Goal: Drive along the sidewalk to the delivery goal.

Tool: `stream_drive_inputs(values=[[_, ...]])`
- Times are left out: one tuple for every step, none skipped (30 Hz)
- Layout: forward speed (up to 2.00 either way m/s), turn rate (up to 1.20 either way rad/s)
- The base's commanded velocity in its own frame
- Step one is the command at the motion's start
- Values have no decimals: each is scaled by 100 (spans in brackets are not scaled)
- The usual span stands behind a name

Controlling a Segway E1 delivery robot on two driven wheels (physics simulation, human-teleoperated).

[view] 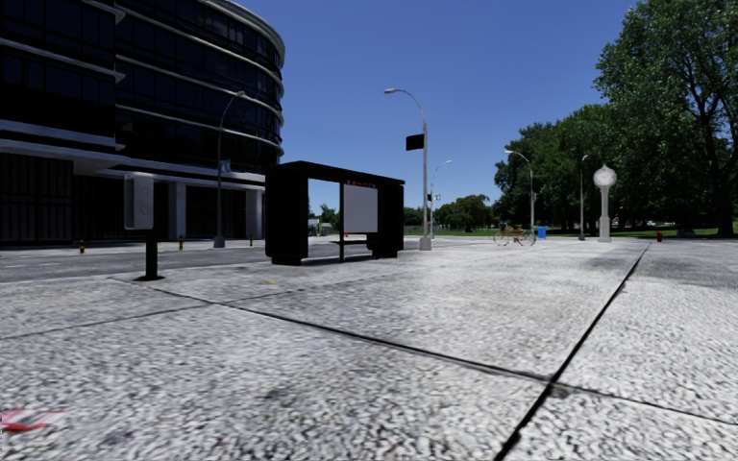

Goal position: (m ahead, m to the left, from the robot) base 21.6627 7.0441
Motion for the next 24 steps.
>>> stream_drive_inputs(values=[[200, 0], [200, -15], [200, -20], [200, -21], [200, -21], [200, -21], [200, -22], [200, -22], [200, -22], [200, -22], [200, -22], [200, -22], [200, -22], [200, -22], [200, -22], [191, -22], [184, -22], [181, -22], [180, -22], [180, -22], [178, -22], [174, -22], [169, -22], [166, -22]])
